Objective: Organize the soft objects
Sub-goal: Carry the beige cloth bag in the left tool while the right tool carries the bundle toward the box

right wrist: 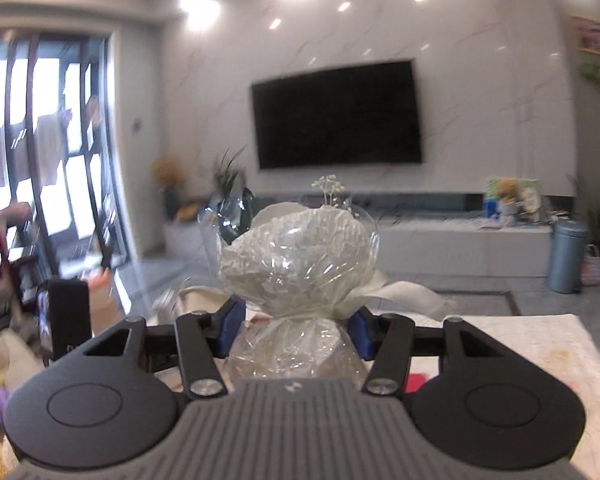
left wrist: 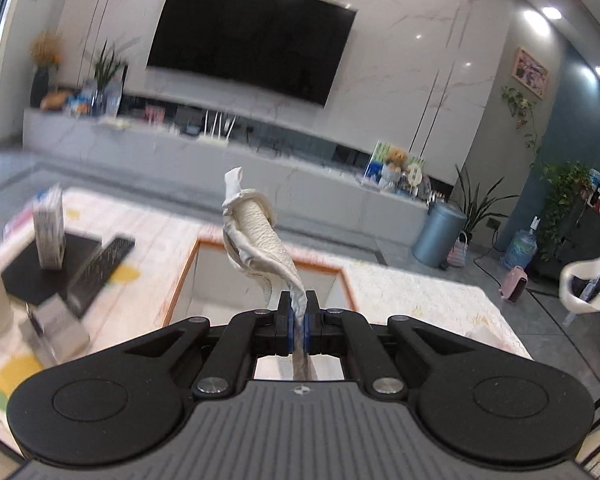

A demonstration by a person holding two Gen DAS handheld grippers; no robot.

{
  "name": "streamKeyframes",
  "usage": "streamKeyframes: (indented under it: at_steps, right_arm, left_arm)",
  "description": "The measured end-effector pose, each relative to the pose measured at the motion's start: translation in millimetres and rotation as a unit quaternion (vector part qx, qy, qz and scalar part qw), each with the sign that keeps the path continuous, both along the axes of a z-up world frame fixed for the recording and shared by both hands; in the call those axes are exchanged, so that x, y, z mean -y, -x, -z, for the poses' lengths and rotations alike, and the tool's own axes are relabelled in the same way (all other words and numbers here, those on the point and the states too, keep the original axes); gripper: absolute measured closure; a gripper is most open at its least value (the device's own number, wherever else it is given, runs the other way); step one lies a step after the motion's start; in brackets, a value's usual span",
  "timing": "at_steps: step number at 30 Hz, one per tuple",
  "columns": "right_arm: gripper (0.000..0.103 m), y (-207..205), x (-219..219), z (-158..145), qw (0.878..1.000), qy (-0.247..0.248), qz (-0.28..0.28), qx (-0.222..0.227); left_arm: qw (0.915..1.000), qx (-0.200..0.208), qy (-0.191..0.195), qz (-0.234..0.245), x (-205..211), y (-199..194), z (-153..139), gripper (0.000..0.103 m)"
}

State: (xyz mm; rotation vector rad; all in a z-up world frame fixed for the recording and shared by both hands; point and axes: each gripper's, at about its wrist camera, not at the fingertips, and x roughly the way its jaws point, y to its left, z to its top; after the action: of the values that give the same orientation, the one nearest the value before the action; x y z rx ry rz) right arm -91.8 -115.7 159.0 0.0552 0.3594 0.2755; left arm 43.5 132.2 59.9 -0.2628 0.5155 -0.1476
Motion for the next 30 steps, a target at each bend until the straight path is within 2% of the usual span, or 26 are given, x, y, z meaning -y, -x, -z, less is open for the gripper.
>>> streamKeyframes:
  at_steps: [4, 8, 12, 15, 20, 23, 26, 28, 30]
  right_arm:
    - [0.049, -32.6, -41.4, 20.0, 0.999, 0.021, -0.029, -0.036]
    - [0.049, -66.7, -63.9, 48.0, 0.995, 0.05, -0.039, -0.077]
    - [0.05, -98.2, -74.1, 73.9, 0.989, 0.079, -0.035, -0.119]
    - [0.05, -112.6, -79.0, 89.1, 0.986, 0.095, -0.024, -0.137]
    - [0.05, -122.0, -75.5, 107.5, 0.982, 0.111, -0.018, -0.149]
    - [0.05, -128.4, -73.2, 114.7, 0.98, 0.135, -0.01, -0.144]
    - [0.05, -131.7, -70.1, 115.5, 0.98, 0.132, 0.004, -0.15]
    - [0.05, -131.2, -67.4, 114.1, 0.98, 0.129, 0.001, -0.15]
    - [0.05, -127.2, -66.4, 113.1, 0.981, 0.133, 0.0, -0.144]
  left_arm:
    - [0.9995, -0.032, 0.001, -0.001, -20.6, -7.0, 26.2, 0.098]
    - [0.9976, -0.063, -0.002, 0.029, -34.2, -13.7, 45.5, 0.098]
    - [0.9933, -0.083, 0.036, 0.072, -37.5, -21.0, 52.9, 0.098]
    - [0.9894, -0.095, 0.051, 0.098, -37.6, -25.6, 55.8, 0.098]
    - [0.985, -0.155, -0.015, 0.073, -25.8, -40.1, 75.9, 0.098]
    - [0.9843, -0.158, -0.042, 0.067, -21.8, -37.9, 79.2, 0.098]
    - [0.9837, -0.161, -0.045, 0.067, -21.8, -37.0, 78.5, 0.098]
    - [0.9849, -0.155, -0.031, 0.072, -21.9, -36.6, 77.4, 0.098]
    - [0.9864, -0.134, 0.005, 0.095, -23.0, -33.8, 70.4, 0.098]
